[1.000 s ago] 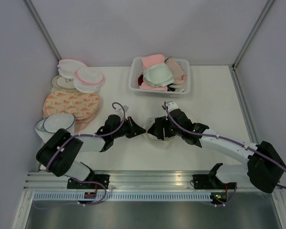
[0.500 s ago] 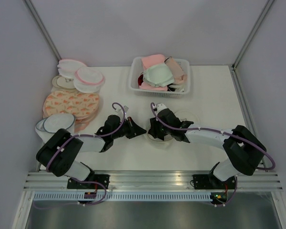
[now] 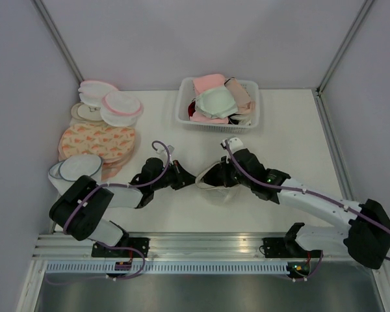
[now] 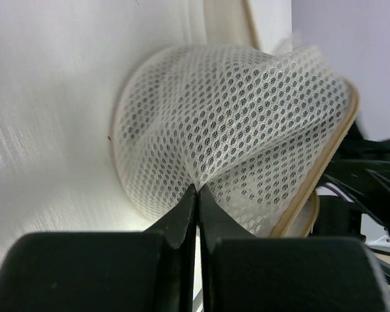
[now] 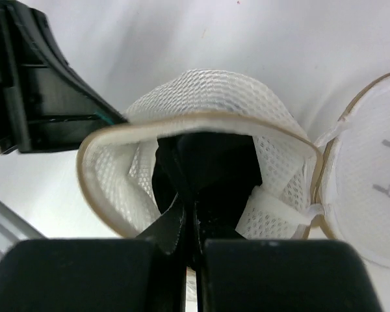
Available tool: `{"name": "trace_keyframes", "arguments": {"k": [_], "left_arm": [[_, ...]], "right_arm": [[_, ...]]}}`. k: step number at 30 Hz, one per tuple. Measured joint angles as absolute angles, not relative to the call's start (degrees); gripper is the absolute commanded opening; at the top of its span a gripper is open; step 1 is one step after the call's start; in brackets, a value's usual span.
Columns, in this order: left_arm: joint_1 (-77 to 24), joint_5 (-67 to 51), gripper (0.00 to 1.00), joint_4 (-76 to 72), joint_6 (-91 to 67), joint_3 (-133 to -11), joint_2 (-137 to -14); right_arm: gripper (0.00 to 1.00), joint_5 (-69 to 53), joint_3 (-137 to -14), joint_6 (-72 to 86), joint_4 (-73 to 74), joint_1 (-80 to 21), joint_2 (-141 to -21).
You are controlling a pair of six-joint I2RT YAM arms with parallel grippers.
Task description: Unzip the laundry bag and remove the bra
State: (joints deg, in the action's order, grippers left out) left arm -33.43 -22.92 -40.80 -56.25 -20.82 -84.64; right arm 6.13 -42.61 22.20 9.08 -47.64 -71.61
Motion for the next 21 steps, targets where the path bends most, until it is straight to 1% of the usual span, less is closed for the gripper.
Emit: {"name": "trace_keyframes", "arguments": {"k": [6,10,12,17,21], "left_arm": [[-33.1,-23.0,0.03,-40.8,-56.6,-20.8,-84.6],[-33.1,-23.1,0.03,-40.8,-57.0,-20.8,-84.6],[-33.1,-23.2,0.03,-40.8,-57.2,-20.8,-84.6],[-33.1,-23.7,0.02,-40.8,-57.6,-20.8,-84.6],[-33.0,-24.5,0.02,-40.9,-57.9,-20.8,-84.7]], "right_arm": [[0.00,4.7,-42.4,21.6,16.4,-47.6,-60.0],[0.00,0.8,-42.5,21.6,20.2,-47.6,-57.8],[0.00,-3.2,-42.5,21.4,21.1,-47.6,-57.5],[0.00,-14.7,-41.2,21.4,16.7,-47.6,-53.7],[0.00,-17.1,-41.2,21.4,12.2,-47.6,-53.5]]}}
